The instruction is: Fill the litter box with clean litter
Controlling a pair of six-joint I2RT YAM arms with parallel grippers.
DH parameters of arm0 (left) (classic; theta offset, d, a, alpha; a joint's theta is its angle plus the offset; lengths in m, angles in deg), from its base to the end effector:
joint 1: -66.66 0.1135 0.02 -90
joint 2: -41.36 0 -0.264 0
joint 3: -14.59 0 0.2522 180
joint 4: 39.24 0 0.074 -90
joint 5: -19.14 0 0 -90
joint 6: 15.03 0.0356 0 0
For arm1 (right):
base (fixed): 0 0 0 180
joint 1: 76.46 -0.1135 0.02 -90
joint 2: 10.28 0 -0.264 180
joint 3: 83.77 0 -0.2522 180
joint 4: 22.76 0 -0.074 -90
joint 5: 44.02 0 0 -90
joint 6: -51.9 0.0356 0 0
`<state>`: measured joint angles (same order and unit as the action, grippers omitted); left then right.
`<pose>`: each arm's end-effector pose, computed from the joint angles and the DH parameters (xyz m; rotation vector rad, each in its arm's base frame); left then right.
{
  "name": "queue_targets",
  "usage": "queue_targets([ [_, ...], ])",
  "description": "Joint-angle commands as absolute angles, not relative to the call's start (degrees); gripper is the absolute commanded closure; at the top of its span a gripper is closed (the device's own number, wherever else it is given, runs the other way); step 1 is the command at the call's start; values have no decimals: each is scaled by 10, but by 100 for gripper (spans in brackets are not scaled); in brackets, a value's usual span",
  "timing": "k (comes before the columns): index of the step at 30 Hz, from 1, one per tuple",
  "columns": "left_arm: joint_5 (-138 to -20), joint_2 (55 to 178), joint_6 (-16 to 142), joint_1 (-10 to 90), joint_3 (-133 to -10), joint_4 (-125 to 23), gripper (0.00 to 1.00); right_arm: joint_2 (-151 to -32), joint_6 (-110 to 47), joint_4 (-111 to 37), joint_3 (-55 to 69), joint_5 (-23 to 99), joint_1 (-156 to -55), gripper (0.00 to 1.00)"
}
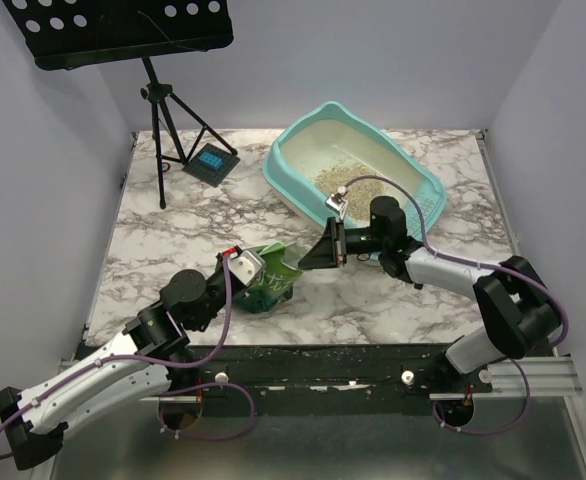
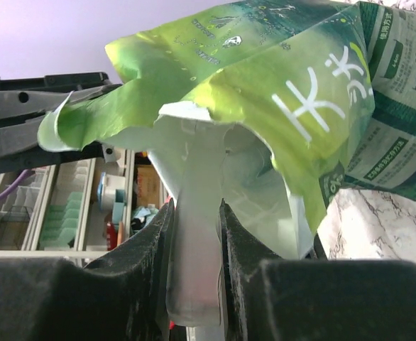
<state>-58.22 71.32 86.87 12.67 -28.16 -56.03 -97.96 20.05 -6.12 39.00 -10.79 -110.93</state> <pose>0.0920 -0.1133 0.2936 0.7515 1.4718 -0.3805 0.2449 0.2043 0.2272 -0.4275 2.1755 1.9192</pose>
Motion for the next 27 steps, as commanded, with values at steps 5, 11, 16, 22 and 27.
queue_targets([
  [5,-662,712,875,127,-260,-513,100,-900,253,50,450,-184,-1047,100],
  [11,-667,725,874,127,-255,-505,100,-853,199,-52,460,-190,-998,100],
  [16,-666,727,878,127,-249,-495,100,-815,176,-96,489,-199,-951,100],
  [22,-668,724,881,126,-240,-479,100,-787,176,-118,528,-204,-900,100],
  [27,-675,731,882,126,-234,-468,100,-768,204,-113,560,-188,-881,100],
])
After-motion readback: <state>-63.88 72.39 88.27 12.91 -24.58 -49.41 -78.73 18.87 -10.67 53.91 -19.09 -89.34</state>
